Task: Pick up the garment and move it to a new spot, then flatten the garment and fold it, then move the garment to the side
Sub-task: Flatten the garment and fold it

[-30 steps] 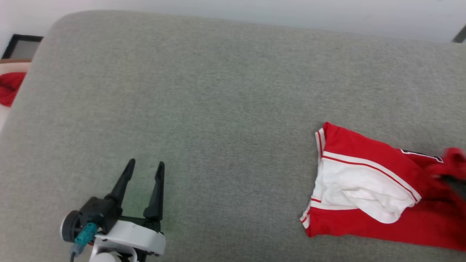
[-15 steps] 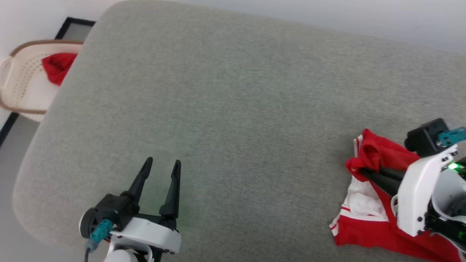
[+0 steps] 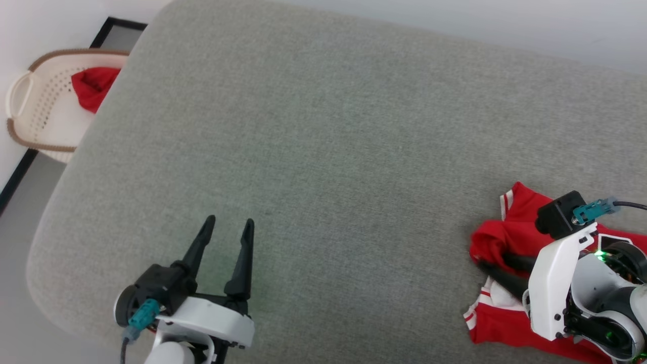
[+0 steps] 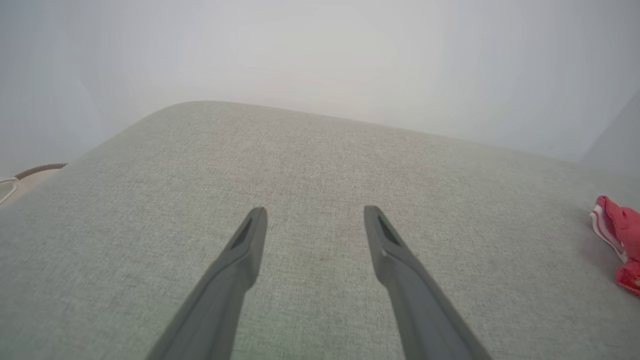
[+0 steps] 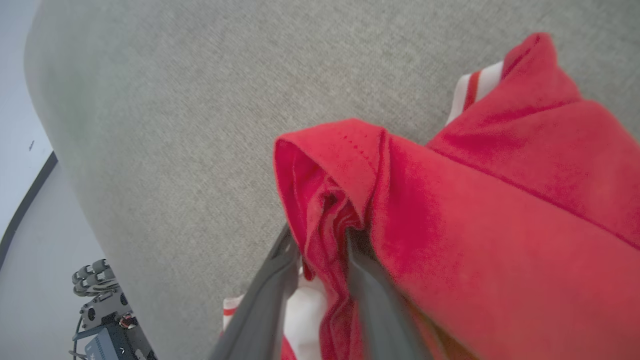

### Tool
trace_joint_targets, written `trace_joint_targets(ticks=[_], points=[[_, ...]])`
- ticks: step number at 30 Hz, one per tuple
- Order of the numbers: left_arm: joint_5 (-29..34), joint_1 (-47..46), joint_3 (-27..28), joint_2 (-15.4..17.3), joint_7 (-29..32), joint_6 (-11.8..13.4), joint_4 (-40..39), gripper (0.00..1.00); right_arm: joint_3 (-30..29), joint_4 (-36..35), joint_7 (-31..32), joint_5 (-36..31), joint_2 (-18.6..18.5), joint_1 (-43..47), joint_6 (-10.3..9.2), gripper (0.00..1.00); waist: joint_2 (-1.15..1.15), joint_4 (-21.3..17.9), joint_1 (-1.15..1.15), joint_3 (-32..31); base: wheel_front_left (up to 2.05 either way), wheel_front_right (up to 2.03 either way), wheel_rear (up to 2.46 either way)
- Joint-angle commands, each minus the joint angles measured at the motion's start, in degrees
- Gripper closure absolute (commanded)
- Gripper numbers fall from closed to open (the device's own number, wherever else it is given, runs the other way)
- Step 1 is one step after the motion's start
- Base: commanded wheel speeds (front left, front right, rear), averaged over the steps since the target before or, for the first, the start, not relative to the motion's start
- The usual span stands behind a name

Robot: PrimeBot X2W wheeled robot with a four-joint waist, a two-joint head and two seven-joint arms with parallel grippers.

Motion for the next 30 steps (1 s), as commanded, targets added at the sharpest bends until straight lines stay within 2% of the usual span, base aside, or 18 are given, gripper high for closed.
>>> trace_joint_targets(ticks=[1,6,11,17,21,22,30], points=[[-0.53,-0.40,0.28,0.58,0.03,-0.10,0.16,0.00,0.30,-0.27,-1.24,1.57,0.26,-0.69,-0.02,0.00,0.00,-1.23,0.00,-1.08,0.00,0.00,0.00],[-1.12,0.57,0.60,1.67,0.03,-0.10,0.40,0.00,-0.16,-1.75,-4.75,3.43,-1.08,-1.01,-0.02,0.00,0.00,-3.91,0.00,-3.17,0.00,0.00,0.00],[-1.45,1.16,-0.16,2.76,0.03,-0.10,0.77,0.00,-2.74,-2.55,-10.36,5.16,-4.02,0.05,-0.02,0.00,0.00,-6.81,0.00,-4.86,0.00,0.00,0.00],[-3.05,0.82,-1.78,4.10,0.03,-0.10,2.36,0.00,-8.52,1.43,-19.95,5.90,-6.60,2.45,-0.02,0.00,0.00,-10.34,0.00,-5.42,0.00,0.00,0.00],[-4.72,0.49,-3.19,4.57,0.03,-0.10,4.43,0.00,-10.61,7.06,-27.94,3.07,-6.25,3.55,-0.02,0.00,0.00,-12.68,0.00,-6.26,0.00,0.00,0.00],[-4.72,0.49,-3.19,4.57,0.03,-0.10,4.43,0.00,-10.61,7.06,-27.94,3.07,-6.25,3.55,-0.02,0.00,0.00,-12.68,0.00,-6.26,0.00,0.00,0.00],[-6.72,0.63,-3.56,6.26,0.03,-0.10,7.56,0.00,-10.93,15.27,-42.45,-0.76,-2.09,4.65,-0.02,0.00,0.00,-16.25,0.00,-10.58,0.00,0.00,0.00]])
